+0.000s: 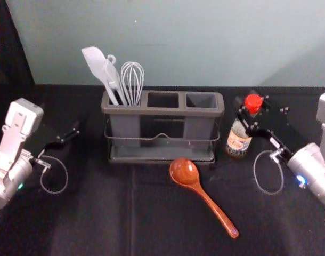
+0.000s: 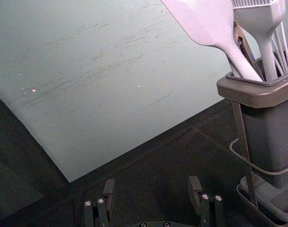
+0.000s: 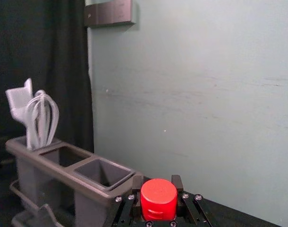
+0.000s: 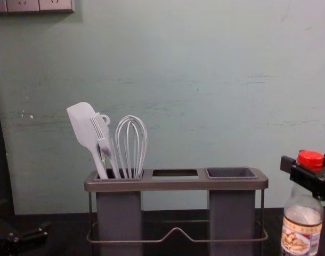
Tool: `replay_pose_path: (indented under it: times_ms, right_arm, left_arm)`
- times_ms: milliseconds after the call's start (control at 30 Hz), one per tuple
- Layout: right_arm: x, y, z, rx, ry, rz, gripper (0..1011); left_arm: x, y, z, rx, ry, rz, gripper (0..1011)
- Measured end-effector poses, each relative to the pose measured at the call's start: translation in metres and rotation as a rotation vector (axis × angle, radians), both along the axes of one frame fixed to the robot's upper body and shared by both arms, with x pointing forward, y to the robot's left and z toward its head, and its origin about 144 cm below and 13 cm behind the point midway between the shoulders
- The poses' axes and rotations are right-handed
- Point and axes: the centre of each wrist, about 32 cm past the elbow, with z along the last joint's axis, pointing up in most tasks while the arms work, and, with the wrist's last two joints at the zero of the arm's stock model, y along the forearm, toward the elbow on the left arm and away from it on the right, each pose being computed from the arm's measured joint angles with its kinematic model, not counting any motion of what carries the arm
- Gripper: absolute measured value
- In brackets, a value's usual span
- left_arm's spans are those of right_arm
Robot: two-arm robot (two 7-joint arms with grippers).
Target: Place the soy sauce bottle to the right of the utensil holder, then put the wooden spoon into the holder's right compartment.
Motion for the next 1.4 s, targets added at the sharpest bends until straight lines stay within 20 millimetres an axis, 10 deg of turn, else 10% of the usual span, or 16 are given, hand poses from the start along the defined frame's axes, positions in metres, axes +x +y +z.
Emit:
replay_pose_path:
  times_ms: [1100,1400]
  right_arm:
    - [0.028,0.005,-0.025,0.094,0.025,-0.005,384]
    - [0.024,0.007,-0.020,0.118,0.010,-0.013,650]
  left_arm:
    - [0.000,0.000,0.000,0.000,0.000,0.000,1000]
    - [0.000,0.000,0.000,0.000,0.000,0.000,1000]
